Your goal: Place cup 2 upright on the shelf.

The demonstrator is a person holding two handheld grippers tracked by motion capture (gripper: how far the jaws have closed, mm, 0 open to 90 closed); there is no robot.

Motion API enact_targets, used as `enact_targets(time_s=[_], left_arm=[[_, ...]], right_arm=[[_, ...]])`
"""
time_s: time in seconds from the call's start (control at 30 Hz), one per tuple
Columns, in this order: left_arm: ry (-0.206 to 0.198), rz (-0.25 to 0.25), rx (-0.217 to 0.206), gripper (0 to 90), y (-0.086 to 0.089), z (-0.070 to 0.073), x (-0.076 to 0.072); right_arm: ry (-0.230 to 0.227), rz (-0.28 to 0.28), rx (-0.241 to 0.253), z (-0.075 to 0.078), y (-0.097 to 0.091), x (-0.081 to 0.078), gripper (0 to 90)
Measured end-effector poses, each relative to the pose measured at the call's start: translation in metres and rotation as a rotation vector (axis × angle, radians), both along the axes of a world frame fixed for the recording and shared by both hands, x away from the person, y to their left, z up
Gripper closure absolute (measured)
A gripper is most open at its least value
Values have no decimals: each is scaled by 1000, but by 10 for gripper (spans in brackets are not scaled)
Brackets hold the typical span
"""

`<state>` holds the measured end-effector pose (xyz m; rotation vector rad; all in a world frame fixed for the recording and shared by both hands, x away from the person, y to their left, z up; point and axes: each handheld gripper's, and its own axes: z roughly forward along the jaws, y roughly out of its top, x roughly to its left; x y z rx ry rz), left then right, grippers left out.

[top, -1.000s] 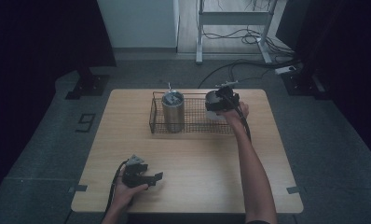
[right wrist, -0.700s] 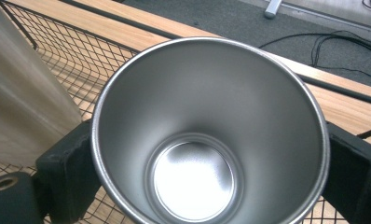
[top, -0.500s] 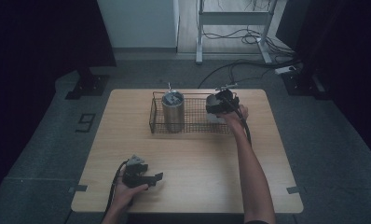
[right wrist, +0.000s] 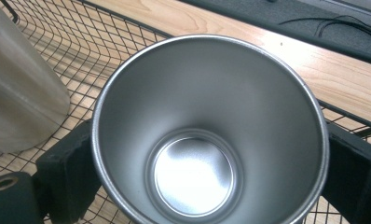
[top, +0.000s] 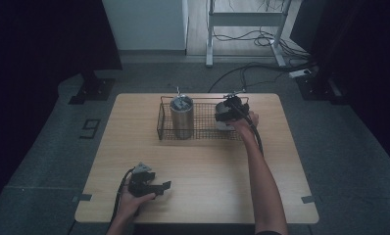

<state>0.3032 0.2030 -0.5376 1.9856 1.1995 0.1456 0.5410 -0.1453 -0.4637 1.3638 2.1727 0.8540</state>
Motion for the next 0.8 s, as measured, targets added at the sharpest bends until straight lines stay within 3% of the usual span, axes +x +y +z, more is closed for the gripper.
enact_targets(time_s=[0.33, 0.57, 0.63, 0.67, 0.8], left_arm=[[3, -1, 3, 152, 0, 0, 0], [2, -1, 3, 153, 0, 0, 0], [1, -2, 4, 152, 0, 0, 0], [2, -2, 3, 152, -1, 0, 0], [3, -4, 5, 152, -1, 0, 0]], right_arm=[[36, 2, -26, -7, 0, 1, 63], [61, 0, -12, -9, -2, 1, 58], [51, -16, -23, -8, -3, -1, 26], [16, -20, -4, -5, -4, -5, 15], [-7, -38, 20, 0, -7, -8, 0]])
